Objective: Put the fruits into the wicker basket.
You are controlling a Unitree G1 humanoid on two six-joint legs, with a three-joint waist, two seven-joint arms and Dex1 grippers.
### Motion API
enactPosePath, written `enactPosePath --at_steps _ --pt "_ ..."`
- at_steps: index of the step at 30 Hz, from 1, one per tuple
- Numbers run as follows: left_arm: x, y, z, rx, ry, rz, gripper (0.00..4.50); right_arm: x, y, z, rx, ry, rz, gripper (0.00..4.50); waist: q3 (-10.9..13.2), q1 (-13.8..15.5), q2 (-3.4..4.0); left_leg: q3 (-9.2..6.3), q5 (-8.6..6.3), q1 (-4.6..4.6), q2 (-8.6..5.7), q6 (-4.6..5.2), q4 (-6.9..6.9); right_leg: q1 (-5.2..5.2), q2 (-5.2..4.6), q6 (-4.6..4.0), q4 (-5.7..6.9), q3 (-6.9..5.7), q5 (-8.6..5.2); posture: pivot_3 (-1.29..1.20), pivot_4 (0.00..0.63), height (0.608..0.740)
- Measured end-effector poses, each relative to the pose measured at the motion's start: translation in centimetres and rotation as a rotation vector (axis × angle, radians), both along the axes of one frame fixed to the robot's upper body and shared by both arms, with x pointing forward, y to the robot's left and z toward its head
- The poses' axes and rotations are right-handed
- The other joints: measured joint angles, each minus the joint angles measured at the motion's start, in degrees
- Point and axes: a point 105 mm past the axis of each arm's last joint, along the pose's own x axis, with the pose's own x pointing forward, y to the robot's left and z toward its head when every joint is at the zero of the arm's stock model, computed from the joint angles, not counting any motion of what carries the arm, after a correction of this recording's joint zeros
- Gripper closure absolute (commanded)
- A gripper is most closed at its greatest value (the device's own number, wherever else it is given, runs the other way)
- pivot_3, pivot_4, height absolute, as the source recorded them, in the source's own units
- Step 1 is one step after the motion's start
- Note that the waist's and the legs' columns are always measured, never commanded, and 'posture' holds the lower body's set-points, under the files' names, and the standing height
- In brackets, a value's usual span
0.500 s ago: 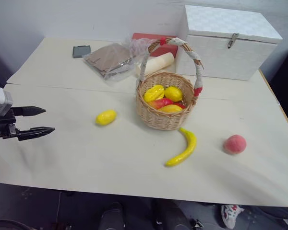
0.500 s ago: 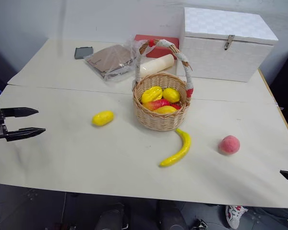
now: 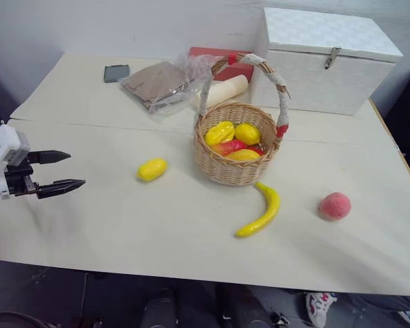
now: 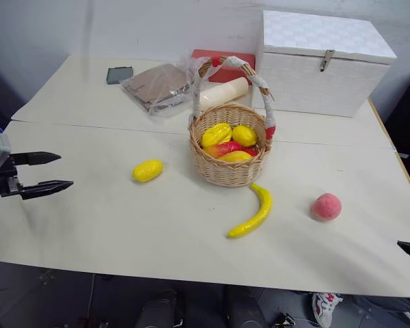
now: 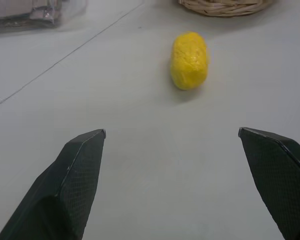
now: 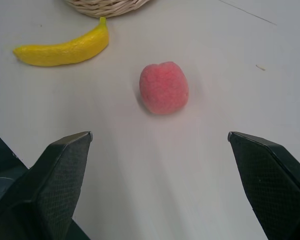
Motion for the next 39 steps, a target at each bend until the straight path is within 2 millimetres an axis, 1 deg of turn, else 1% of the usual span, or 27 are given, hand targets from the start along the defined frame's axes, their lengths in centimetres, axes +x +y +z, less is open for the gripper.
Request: enactPosePath --at_steps 4,6,7,10,12,13,16,19,21,23,25,27,28,31,33,37,38,39 --pt "0.5 0.0 0.3 0.002 -0.018 0.022 0.02 0.2 -0.3 -0.7 -0.018 0.005 -0.015 0.00 0.0 0.0 0.00 0.02 0.00 0.00 -0.02 0.00 0.00 -0.01 0.00 0.01 0.00 0.01 0.01 0.00 0.150 0.740" --pt "0.8 -0.4 -0.2 -0.024 0.007 0.031 0.02 0.7 -0.2 -0.2 -0.010 -0.031 -0.020 0.00 0.0 -0.1 0.07 0.09 0.00 0.02 -0.02 0.00 0.02 -0.01 0.00 0.04 0.04 0.07 0.02 0.00 0.150 0.740" --pt "1.1 -0.9 -0.5 -0.040 0.017 0.034 0.02 1.0 -0.1 0.2 0.014 -0.053 -0.024 0.00 0.0 -0.1 0.07 0.09 0.01 0.03 -0.02 0.01 0.05 0.00 0.00 0.05 0.07 0.07 0.03 0.00 0.150 0.740" --pt "2.1 -3.8 -2.0 -0.053 0.071 0.014 0.02 1.8 1.3 2.3 0.070 -0.129 0.003 0.00 0.0 0.0 0.07 0.05 0.02 0.01 -0.02 0.01 0.13 0.01 0.01 0.11 0.17 0.09 0.06 0.00 0.150 0.740" --pt "2.9 -5.2 -2.6 -0.055 0.101 0.031 0.02 2.1 3.2 3.8 0.085 -0.171 0.064 0.00 0.0 0.1 0.07 -0.03 0.04 0.00 -0.01 -0.01 0.13 0.01 0.07 0.12 0.18 0.07 0.07 0.00 0.150 0.740" --pt "3.2 -5.9 -2.7 -0.050 0.114 0.031 0.02 2.3 4.4 4.7 0.100 -0.197 0.100 0.00 0.0 0.1 0.07 -0.04 0.05 -0.01 0.00 -0.02 0.13 0.00 0.09 0.12 0.19 0.07 0.07 0.00 0.150 0.740" --pt "4.6 -9.2 -2.1 -0.033 0.113 -0.017 0.02 2.3 9.4 7.4 0.109 -0.286 0.269 0.00 0.0 0.2 0.07 -0.09 0.07 -0.03 -0.01 -0.07 0.14 0.01 0.12 0.15 0.19 0.06 0.08 0.00 0.150 0.740" --pt "6.7 -10.9 -1.7 -0.009 0.104 0.017 0.02 1.9 12.9 8.4 0.114 -0.318 0.377 0.00 0.0 0.3 0.05 -0.10 0.07 -0.07 -0.05 -0.07 0.17 0.03 0.12 0.20 0.14 0.06 0.11 0.00 0.150 0.740" --pt "7.9 -11.7 -2.1 0.004 0.119 0.032 0.02 1.6 15.1 8.4 0.119 -0.317 0.449 0.00 0.0 0.2 0.05 -0.06 0.07 -0.11 -0.06 -0.07 0.19 0.01 0.12 0.25 0.10 0.11 0.13 0.00 0.150 0.740" --pt "8.5 -12.8 -3.4 0.031 0.163 0.019 0.02 1.5 16.9 8.3 0.136 -0.312 0.507 0.00 0.0 0.2 0.05 0.00 0.07 -0.12 -0.07 -0.06 0.23 0.00 0.11 0.28 0.09 0.17 0.14 0.00 0.150 0.740" --pt "9.1 -13.4 -5.2 0.062 0.207 0.017 0.02 1.3 18.0 8.4 0.152 -0.315 0.542 0.00 0.0 0.2 0.04 0.00 0.07 -0.12 -0.05 -0.06 0.27 0.01 0.12 0.29 0.09 0.17 0.14 0.00 0.150 0.740" --pt "9.4 -13.6 -6.7 0.058 0.256 0.020 0.02 1.3 18.5 8.6 0.166 -0.324 0.552 0.00 0.0 0.1 0.03 0.00 0.07 -0.18 -0.04 -0.05 0.29 -0.06 0.12 0.29 0.12 0.18 0.14 0.00 0.150 0.740" --pt "9.5 -13.8 -7.2 0.050 0.278 0.018 0.02 1.3 18.6 8.8 0.177 -0.332 0.550 0.00 0.0 0.2 0.02 -0.01 0.07 -0.19 -0.04 -0.05 0.32 -0.06 0.12 0.29 0.13 0.15 0.14 0.00 0.150 0.740" --pt "10.1 -13.8 -6.7 0.097 0.264 0.013 0.59 1.5 18.9 9.0 0.200 -0.337 0.548 0.00 0.0 0.3 0.00 -0.05 0.08 -0.22 -0.06 -0.03 0.36 -0.06 0.10 0.29 0.14 0.13 0.14 0.00 0.150 0.740" --pt "10.3 -13.6 -6.5 0.136 0.249 0.006 1.21 1.7 19.0 9.0 0.207 -0.338 0.544 0.00 0.0 0.3 0.00 -0.02 0.08 -0.22 -0.06 -0.02 0.34 -0.06 0.09 0.29 0.13 0.16 0.14 0.00 0.150 0.740" --pt "10.3 -13.5 -6.9 0.157 0.256 -0.015 2.43 1.8 19.1 9.3 0.214 -0.355 0.531 0.00 0.0 0.2 0.00 -0.04 0.08 -0.22 -0.03 -0.02 0.34 -0.07 0.10 0.29 0.14 0.14 0.14 0.00 0.150 0.740" --pt "10.2 -13.5 -6.9 0.159 0.257 -0.018 2.53 1.8 19.2 9.3 0.213 -0.355 0.528 0.00 0.0 0.3 0.00 -0.04 0.08 -0.22 -0.03 -0.02 0.34 -0.07 0.09 0.29 0.15 0.15 0.14 0.00 0.150 0.740" --pt "10.2 -13.5 -6.9 0.161 0.257 -0.020 2.54 1.9 19.2 9.3 0.214 -0.353 0.526 0.00 0.0 0.3 0.00 -0.04 0.09 -0.22 -0.03 -0.01 0.35 -0.07 0.09 0.29 0.15 0.14 0.14 0.00 0.150 0.740"
